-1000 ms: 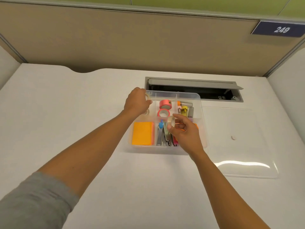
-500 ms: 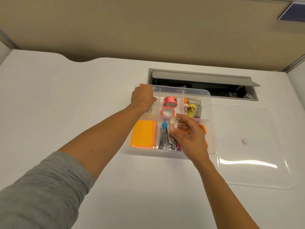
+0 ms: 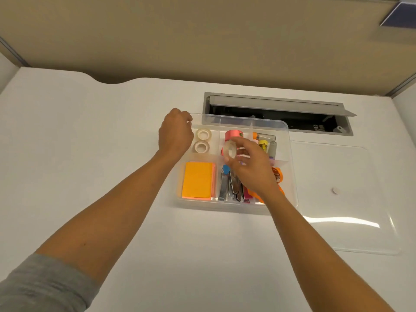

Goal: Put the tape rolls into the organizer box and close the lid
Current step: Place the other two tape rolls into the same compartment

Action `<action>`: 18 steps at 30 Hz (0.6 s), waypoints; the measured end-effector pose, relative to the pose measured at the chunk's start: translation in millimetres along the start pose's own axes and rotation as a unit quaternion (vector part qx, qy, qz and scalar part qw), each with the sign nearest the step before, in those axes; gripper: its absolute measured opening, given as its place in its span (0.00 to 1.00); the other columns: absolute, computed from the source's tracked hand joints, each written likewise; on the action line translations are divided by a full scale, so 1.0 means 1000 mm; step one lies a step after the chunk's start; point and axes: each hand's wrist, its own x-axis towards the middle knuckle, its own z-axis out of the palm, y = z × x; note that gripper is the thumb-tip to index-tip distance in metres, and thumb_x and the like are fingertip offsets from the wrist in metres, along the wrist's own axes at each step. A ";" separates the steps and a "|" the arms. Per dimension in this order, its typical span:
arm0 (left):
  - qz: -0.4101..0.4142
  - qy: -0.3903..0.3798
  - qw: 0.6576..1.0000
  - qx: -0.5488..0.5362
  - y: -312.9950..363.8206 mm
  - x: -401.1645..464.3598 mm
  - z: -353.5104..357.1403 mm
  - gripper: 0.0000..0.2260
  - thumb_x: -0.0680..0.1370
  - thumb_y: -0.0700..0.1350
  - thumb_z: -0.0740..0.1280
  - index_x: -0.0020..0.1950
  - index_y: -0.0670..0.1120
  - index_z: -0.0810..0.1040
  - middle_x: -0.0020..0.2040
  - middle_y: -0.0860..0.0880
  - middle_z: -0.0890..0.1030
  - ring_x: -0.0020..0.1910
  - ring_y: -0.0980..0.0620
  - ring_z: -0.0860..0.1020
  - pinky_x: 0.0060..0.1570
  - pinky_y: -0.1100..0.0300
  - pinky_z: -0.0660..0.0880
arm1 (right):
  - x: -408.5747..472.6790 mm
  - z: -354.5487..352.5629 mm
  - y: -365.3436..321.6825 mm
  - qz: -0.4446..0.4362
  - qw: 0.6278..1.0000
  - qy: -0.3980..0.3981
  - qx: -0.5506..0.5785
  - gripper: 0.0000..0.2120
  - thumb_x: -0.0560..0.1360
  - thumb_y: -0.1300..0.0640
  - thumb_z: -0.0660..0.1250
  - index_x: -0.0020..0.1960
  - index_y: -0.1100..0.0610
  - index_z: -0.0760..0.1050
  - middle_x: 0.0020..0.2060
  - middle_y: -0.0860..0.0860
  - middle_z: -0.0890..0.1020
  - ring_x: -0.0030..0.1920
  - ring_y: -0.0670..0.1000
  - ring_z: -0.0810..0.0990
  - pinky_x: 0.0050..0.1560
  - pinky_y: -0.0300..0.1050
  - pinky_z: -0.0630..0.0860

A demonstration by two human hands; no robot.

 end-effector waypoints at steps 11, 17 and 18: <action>-0.086 -0.082 0.980 -0.158 -0.035 -0.013 -0.009 0.12 0.77 0.43 0.68 0.59 0.42 0.78 0.52 0.41 0.83 0.42 0.43 0.83 0.48 0.47 0.81 | 0.098 0.032 -0.032 -0.183 0.912 -0.103 -0.354 0.27 0.71 0.66 0.71 0.67 0.52 0.71 0.64 0.54 0.75 0.65 0.57 0.69 0.56 0.52 0.73; -0.099 -0.093 0.972 -0.192 -0.038 -0.011 -0.008 0.09 0.77 0.41 0.69 0.56 0.41 0.80 0.48 0.42 0.84 0.37 0.45 0.83 0.40 0.50 0.83 | 0.113 0.052 -0.029 -0.208 0.855 -0.172 -0.442 0.26 0.70 0.61 0.74 0.66 0.53 0.72 0.61 0.57 0.77 0.60 0.59 0.74 0.53 0.52 0.74; -0.102 -0.095 0.970 -0.198 -0.038 -0.011 -0.008 0.09 0.77 0.41 0.69 0.56 0.41 0.80 0.48 0.42 0.83 0.38 0.45 0.83 0.39 0.51 0.83 | 0.113 0.054 -0.027 -0.208 0.851 -0.181 -0.447 0.25 0.71 0.59 0.73 0.66 0.53 0.72 0.61 0.57 0.76 0.60 0.59 0.74 0.53 0.52 0.74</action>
